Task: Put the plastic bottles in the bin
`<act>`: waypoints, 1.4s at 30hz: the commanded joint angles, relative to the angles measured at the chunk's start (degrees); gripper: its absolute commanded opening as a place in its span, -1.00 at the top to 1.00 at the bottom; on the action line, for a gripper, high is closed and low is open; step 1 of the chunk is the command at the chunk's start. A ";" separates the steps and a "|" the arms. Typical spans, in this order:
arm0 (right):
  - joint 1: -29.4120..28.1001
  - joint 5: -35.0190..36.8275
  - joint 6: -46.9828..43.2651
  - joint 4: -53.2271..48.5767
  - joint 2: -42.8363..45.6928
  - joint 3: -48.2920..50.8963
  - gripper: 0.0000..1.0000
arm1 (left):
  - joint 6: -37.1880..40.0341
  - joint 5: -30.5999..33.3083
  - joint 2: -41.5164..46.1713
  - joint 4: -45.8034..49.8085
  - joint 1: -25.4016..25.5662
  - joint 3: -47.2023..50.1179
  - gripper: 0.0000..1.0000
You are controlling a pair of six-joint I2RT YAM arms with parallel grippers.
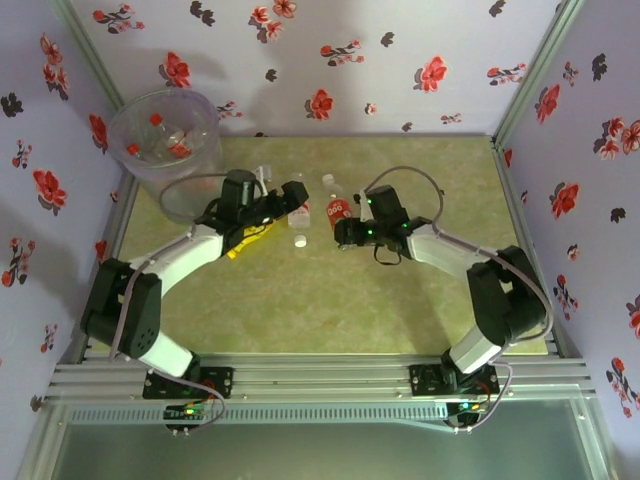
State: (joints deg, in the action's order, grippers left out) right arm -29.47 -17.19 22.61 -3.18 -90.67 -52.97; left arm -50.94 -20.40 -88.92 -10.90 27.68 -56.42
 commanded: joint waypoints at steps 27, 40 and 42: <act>0.29 -18.65 5.25 22.47 4.60 10.87 -0.17 | -6.04 -7.57 -13.84 -11.23 3.66 -7.65 -0.25; 2.43 -16.59 5.07 18.38 8.96 10.77 -0.86 | -1.72 -7.59 -12.04 -4.98 1.50 -12.96 -0.10; 3.34 -15.35 5.00 16.40 11.16 10.87 -0.93 | -0.42 -7.56 -11.90 -2.99 0.58 -14.99 -0.10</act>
State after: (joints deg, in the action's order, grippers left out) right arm -27.46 -34.20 28.53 15.29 -83.46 -42.48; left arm -54.74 -27.51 -102.17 -16.45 29.82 -67.75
